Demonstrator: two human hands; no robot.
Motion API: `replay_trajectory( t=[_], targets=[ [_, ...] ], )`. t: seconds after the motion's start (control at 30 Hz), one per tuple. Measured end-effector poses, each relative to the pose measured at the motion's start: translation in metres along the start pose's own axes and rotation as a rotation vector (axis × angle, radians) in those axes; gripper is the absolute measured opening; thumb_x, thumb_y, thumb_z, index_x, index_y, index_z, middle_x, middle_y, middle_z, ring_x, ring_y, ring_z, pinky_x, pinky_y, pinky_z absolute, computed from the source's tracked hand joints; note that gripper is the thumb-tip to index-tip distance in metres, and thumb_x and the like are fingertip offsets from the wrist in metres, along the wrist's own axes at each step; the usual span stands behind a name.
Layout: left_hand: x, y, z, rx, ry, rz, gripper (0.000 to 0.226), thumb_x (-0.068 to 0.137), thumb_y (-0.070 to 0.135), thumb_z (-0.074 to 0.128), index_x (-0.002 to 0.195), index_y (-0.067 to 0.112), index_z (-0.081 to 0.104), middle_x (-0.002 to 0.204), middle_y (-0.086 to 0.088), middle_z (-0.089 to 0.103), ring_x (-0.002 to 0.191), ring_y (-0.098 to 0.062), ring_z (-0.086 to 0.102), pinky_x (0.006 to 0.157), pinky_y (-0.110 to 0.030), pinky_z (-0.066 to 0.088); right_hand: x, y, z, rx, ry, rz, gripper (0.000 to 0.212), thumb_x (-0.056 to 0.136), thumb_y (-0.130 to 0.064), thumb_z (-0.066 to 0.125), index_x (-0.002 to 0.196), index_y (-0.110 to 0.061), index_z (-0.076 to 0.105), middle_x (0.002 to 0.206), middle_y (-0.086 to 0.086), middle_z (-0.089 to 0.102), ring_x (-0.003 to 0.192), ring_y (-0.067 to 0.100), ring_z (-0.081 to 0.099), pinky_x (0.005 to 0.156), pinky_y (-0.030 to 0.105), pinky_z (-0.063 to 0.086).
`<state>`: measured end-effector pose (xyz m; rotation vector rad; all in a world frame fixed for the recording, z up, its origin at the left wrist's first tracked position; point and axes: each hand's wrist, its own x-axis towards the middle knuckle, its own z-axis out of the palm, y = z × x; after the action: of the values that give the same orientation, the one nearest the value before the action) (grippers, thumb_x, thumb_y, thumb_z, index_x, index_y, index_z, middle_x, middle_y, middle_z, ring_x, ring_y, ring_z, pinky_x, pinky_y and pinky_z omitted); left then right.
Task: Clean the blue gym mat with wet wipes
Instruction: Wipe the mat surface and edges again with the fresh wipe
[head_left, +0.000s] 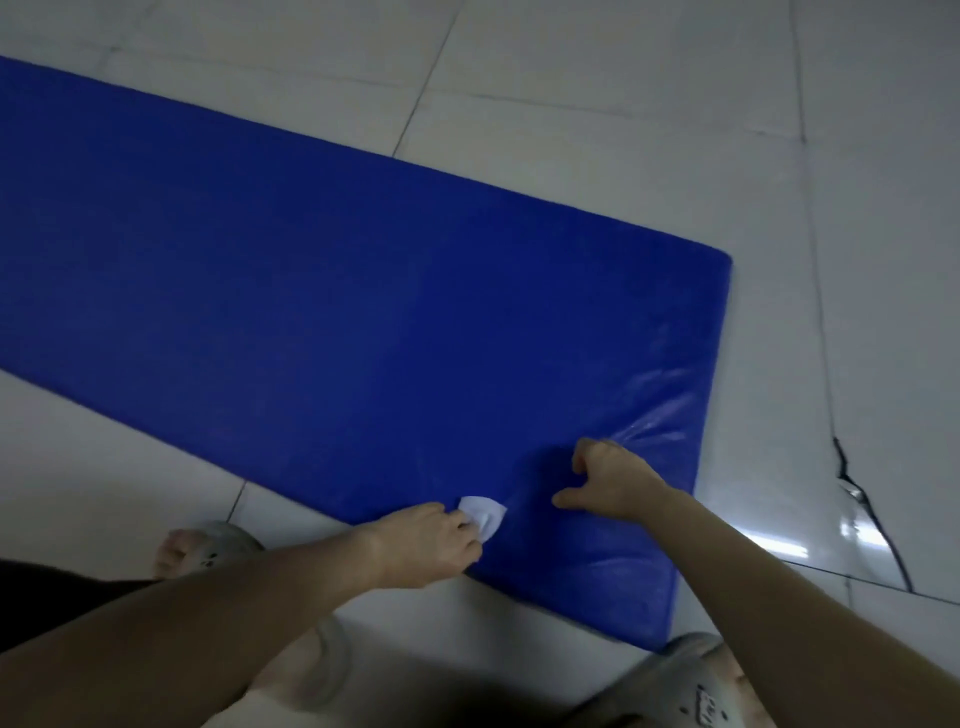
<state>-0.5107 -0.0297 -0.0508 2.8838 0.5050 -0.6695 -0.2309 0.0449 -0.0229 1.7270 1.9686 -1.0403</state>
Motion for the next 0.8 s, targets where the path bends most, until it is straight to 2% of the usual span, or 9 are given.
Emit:
replay_trajectory(
  t=[0.1,0.23,0.3,0.37,0.43,0.5,0.57,0.67,0.8],
  targets=[
    [-0.008,-0.006,-0.010,-0.078,-0.032,-0.038,0.033,0.098,0.009,0.050,0.130,0.009,0.048,0.140,-0.018,0.047,0.104,-0.030,0.056,0.073,-0.042,0.052,-0.018,-0.013,-0.014,0.011,-0.056,-0.108,0.081,0.070,-0.066,0.078,0.130,-0.022,0.047,0.125,-0.001,0.047,0.107,0.017,0.053,0.093,0.036,0.051],
    [-0.018,-0.012,-0.026,-0.157,-0.036,-0.088,0.029,0.098,0.012,0.048,0.127,0.017,0.049,0.135,-0.008,0.048,0.100,-0.026,0.054,0.064,-0.039,0.040,-0.044,-0.034,-0.011,-0.123,-0.179,-0.159,0.118,0.062,-0.076,0.077,0.153,-0.022,0.025,0.149,0.003,0.032,0.134,0.024,0.038,0.108,0.045,0.044],
    [-0.023,-0.015,-0.037,-0.175,-0.005,-0.111,0.023,0.099,0.018,0.046,0.122,0.021,0.050,0.126,-0.002,0.050,0.098,-0.024,0.054,0.061,-0.039,0.038,-0.058,-0.049,-0.002,-0.225,-0.223,-0.181,0.127,0.062,-0.080,0.074,0.157,-0.019,0.016,0.158,0.007,0.023,0.143,0.029,0.029,0.114,0.049,0.037],
    [-0.029,-0.016,-0.051,-0.197,0.027,-0.147,0.021,0.101,0.023,0.045,0.120,0.024,0.053,0.118,0.003,0.053,0.092,-0.021,0.054,0.062,-0.038,0.042,-0.072,-0.070,0.014,-0.380,-0.210,-0.199,0.128,0.065,-0.082,0.070,0.158,-0.014,0.013,0.159,0.014,0.021,0.144,0.035,0.027,0.115,0.053,0.032],
    [-0.036,-0.018,-0.068,-0.244,0.073,-0.182,0.016,0.103,0.028,0.045,0.115,0.027,0.056,0.104,0.008,0.054,0.081,-0.015,0.050,0.063,-0.034,0.042,-0.084,-0.090,0.033,-0.552,-0.070,-0.176,0.115,0.076,-0.070,0.070,0.155,-0.008,0.015,0.152,0.021,0.028,0.139,0.040,0.032,0.111,0.056,0.033],
    [-0.041,-0.024,-0.084,-0.279,0.125,-0.218,0.012,0.103,0.031,0.046,0.108,0.028,0.057,0.094,0.010,0.053,0.075,-0.011,0.045,0.063,-0.031,0.038,-0.089,-0.101,0.040,-0.611,0.111,-0.135,0.081,0.091,-0.040,0.066,0.149,-0.002,0.023,0.145,0.026,0.038,0.131,0.041,0.041,0.107,0.055,0.038],
    [-0.048,-0.029,-0.102,-0.286,0.178,-0.271,0.014,0.103,0.032,0.047,0.109,0.026,0.058,0.096,0.008,0.058,0.078,-0.010,0.048,0.066,-0.031,0.039,-0.090,-0.105,0.023,-0.591,0.213,-0.145,0.054,0.093,-0.021,0.061,0.139,-0.003,0.039,0.132,0.023,0.052,0.119,0.037,0.053,0.098,0.049,0.044],
    [-0.059,-0.038,-0.138,-0.385,0.296,-0.378,0.013,0.101,0.034,0.054,0.107,0.025,0.062,0.095,0.008,0.064,0.081,-0.011,0.055,0.074,-0.033,0.046,-0.097,-0.109,-0.027,-0.532,0.225,-0.172,0.029,0.094,-0.017,0.058,0.122,-0.013,0.052,0.106,0.008,0.060,0.089,0.026,0.058,0.075,0.037,0.041],
    [-0.068,-0.064,-0.198,-0.408,0.260,-0.476,0.014,0.098,0.040,0.060,0.104,0.027,0.061,0.089,0.011,0.058,0.079,-0.010,0.054,0.073,-0.035,0.046,-0.112,-0.124,-0.095,-0.542,0.249,-0.191,0.021,0.097,-0.017,0.054,0.118,-0.019,0.054,0.082,0.000,0.046,0.068,0.018,0.046,0.065,0.035,0.038]
  ],
)
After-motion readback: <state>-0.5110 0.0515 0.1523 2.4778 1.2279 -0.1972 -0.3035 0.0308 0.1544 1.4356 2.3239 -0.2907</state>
